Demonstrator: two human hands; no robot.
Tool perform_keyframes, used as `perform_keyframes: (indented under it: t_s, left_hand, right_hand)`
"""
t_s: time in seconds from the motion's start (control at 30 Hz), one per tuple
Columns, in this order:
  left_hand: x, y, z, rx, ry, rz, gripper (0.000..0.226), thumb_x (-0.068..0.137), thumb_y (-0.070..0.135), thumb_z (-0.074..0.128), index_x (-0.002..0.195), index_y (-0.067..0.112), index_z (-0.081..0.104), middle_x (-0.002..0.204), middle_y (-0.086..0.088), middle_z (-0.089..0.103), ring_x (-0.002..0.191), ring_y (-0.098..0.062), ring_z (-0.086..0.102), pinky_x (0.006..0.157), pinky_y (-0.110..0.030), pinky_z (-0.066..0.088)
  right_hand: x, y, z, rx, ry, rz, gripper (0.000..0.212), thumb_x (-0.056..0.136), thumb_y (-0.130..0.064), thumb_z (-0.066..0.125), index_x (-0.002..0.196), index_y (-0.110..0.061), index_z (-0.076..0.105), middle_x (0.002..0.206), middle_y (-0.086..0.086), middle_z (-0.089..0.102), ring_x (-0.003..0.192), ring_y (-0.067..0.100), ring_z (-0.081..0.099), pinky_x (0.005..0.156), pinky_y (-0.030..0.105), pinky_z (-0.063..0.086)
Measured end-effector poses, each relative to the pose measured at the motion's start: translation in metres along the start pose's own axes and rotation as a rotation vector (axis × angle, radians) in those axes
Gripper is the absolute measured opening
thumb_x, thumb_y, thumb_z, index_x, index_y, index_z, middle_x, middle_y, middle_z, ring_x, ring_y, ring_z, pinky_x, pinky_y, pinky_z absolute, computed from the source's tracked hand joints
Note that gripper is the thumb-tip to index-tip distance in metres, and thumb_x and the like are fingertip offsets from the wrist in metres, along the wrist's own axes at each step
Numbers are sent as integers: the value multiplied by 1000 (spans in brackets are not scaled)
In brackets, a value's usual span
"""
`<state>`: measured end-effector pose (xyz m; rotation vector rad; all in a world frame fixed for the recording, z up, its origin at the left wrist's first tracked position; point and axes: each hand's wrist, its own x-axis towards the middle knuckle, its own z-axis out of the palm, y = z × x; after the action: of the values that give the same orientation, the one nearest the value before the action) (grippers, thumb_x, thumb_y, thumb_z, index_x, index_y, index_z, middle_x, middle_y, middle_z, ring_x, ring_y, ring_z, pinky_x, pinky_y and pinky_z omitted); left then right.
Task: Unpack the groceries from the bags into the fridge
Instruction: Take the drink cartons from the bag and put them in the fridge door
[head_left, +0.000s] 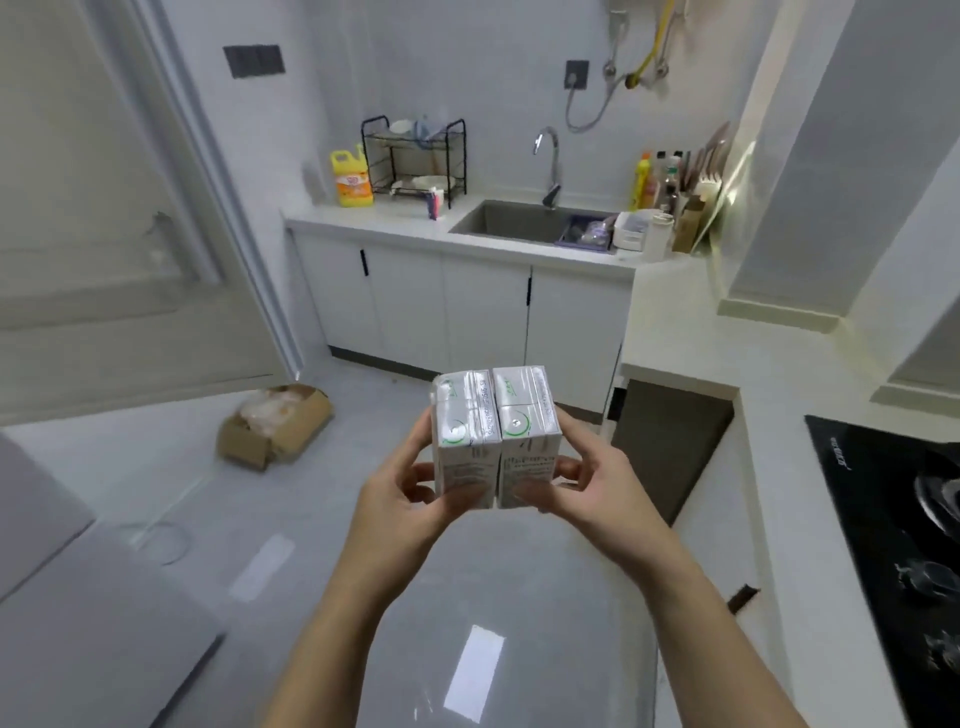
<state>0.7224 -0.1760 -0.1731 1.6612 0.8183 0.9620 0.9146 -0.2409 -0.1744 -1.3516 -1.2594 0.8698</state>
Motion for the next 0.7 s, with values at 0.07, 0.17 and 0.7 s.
perform_keyframes:
  t_s: [0.07, 0.17, 0.7]
  left_hand:
    - [-13, 1, -39, 4, 86, -13, 76, 66, 50, 76, 136, 42, 49, 120, 11, 66, 99, -25, 66, 84, -48, 56]
    - [-34, 0, -94, 36, 194, -33, 74, 64, 48, 75, 133, 50, 48, 120, 14, 66, 101, -20, 66, 86, -44, 56]
    - [-61, -10, -241, 153, 475, -48, 68, 72, 19, 70, 125, 57, 50, 114, 15, 68, 101, -26, 65, 88, -53, 53]
  right_hand:
    - [15, -9, 37, 12, -95, -35, 76, 76, -31, 80, 137, -58, 40, 132, -7, 58, 92, 25, 66, 72, 30, 56]
    - [34, -23, 92, 15, -201, -89, 76, 79, -20, 79, 133, -60, 43, 129, -8, 59, 89, 27, 65, 73, 36, 58]
    - [103, -52, 253, 91, -468, -162, 83, 65, -35, 77, 141, -45, 44, 128, -3, 61, 75, 18, 56, 68, 31, 55]
